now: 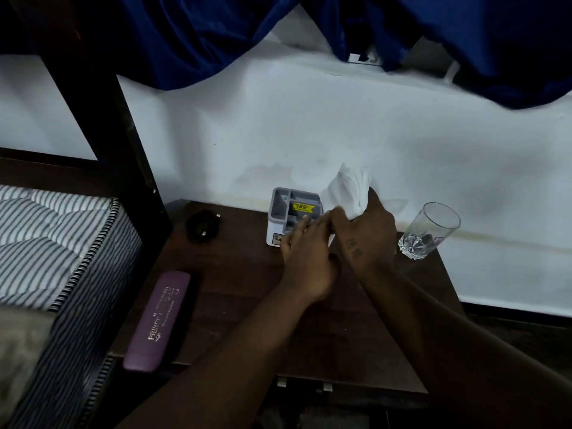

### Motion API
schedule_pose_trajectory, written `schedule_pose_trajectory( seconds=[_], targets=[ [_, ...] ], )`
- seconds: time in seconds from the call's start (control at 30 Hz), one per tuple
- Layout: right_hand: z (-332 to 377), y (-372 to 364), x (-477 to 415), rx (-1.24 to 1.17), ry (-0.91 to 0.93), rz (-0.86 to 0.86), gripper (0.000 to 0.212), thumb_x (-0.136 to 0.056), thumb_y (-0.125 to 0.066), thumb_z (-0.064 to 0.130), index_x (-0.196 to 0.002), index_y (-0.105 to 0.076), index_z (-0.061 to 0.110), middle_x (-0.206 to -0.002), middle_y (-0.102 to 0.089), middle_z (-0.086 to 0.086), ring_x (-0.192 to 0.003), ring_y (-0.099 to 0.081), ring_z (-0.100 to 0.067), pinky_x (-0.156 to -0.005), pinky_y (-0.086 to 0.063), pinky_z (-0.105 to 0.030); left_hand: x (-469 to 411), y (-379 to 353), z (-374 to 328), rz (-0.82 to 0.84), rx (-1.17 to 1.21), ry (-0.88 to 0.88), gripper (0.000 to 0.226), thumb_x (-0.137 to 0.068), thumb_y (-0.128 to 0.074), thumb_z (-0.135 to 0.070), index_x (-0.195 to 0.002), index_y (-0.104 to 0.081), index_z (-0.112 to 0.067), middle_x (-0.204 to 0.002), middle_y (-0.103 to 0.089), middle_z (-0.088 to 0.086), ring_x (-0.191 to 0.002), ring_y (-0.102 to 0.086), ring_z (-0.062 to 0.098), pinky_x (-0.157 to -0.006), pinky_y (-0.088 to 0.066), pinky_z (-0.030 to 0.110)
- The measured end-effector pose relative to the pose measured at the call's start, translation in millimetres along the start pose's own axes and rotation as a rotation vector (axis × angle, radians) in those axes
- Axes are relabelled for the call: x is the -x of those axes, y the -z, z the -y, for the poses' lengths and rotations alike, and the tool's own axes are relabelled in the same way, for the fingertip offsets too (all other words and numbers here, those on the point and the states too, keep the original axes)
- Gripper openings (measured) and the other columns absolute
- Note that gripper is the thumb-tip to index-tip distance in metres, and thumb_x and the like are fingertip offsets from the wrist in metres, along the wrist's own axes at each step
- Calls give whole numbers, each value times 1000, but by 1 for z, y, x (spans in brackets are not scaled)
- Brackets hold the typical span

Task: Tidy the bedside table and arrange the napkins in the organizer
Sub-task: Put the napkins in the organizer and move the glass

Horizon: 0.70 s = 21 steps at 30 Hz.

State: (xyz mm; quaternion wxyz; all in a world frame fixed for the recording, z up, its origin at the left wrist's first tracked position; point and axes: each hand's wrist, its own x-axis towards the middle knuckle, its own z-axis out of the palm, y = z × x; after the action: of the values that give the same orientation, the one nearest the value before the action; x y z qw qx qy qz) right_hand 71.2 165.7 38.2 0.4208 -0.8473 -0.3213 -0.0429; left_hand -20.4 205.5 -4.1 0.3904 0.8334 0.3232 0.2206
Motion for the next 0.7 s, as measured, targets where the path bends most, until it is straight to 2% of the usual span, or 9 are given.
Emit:
schedule_pose_trajectory(
  seconds=[0.1,0.2,0.37,0.43,0.5,0.6,0.7],
  targets=[
    [0,-3,-7,20,-27,48,28,-81,-61,35,-103,-57,18,-90,-68,-7,-84,-63,-32,-72,-52,-39,0,3,-2,6,9,-1,79,-85,-57,-3,-156,-34,-30,-164,-34,-10,-158,-10,20,-119,-6,41],
    [1,-5,-18,46,-62,121,30,-82,-63,33,-106,-57,16,-94,-66,-5,-85,-58,-27,-72,-41,-31,-1,4,-2,11,25,4,75,-86,-57,-3,-154,-37,-28,-163,-35,-8,-158,-9,19,-117,-5,36],
    [-1,-10,-33,87,-129,216,37,-83,-63,35,-113,-59,12,-110,-69,-11,-104,-63,-34,-76,-37,-29,-3,4,0,6,38,14,74,-86,-57,-6,-155,-37,-25,-163,-37,-3,-156,-15,21,-121,-8,41],
    [-2,-13,-36,96,-152,243,38,-84,-63,34,-114,-59,11,-111,-69,-12,-106,-62,-35,-77,-37,-29,-5,1,3,-5,34,20,73,-82,-52,-13,-154,-40,-23,-159,-42,-3,-154,-23,23,-124,-15,46],
    [-5,-16,-38,107,-163,268,40,-83,-64,33,-115,-59,10,-113,-68,-13,-108,-61,-35,-77,-38,-30,-7,0,7,-41,4,0,75,-73,-46,-19,-149,-47,-20,-152,-51,0,-147,-36,26,-118,-27,52],
    [-9,-18,-38,124,-181,316,46,-84,-65,33,-120,-54,7,-120,-65,-18,-113,-59,-38,-82,-43,-35,-8,0,11,-86,-1,-28,70,-69,-44,-15,-138,-57,-12,-137,-62,5,-130,-52,28,-109,-39,51],
    [-11,-19,-36,124,-195,358,48,-87,-65,32,-121,-47,4,-123,-62,-23,-114,-58,-41,-80,-40,-35,-9,-1,12,-98,9,-63,66,-70,-43,-11,-133,-61,-6,-133,-64,10,-126,-55,31,-106,-42,51]
  ],
)
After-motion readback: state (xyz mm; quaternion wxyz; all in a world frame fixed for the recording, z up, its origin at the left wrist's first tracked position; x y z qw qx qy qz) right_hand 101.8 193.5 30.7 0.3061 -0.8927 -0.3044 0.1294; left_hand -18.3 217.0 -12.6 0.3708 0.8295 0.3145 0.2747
